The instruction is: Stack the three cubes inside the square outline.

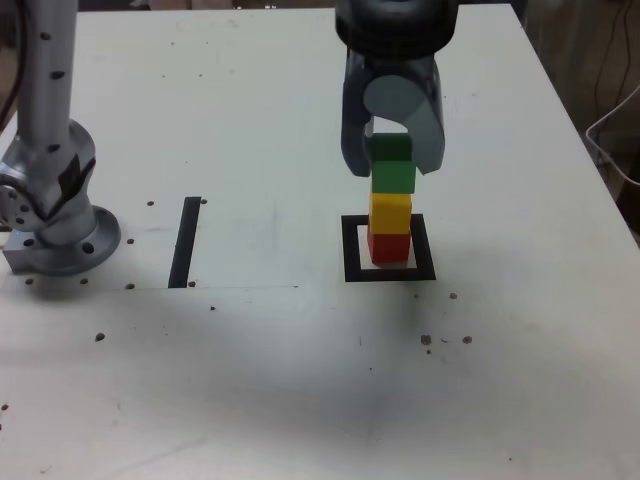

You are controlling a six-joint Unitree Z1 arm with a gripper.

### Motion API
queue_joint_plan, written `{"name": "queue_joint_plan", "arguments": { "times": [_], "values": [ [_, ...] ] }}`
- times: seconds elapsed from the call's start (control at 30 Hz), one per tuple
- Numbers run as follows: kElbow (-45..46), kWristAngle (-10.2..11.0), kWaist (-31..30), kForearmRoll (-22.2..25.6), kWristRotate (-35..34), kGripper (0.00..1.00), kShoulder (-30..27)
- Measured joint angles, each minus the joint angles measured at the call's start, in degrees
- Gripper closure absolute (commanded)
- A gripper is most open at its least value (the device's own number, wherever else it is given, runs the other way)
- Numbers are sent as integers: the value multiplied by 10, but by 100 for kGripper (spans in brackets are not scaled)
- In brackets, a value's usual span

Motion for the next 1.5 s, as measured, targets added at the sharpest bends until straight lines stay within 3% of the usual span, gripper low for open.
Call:
{"name": "queue_joint_plan", "arguments": {
  "times": [0.27, 0.53, 1.03, 1.23, 1.5],
  "values": [
    [-1, -7, 40, -2, 12, 95, 29],
    [3, -27, 58, -4, 17, 95, 31],
    [31, -30, 58, -31, 16, 89, 21],
    [41, -32, 60, -39, 16, 72, 21],
    [47, -53, 64, -40, 18, 37, 22]
  ]
}}
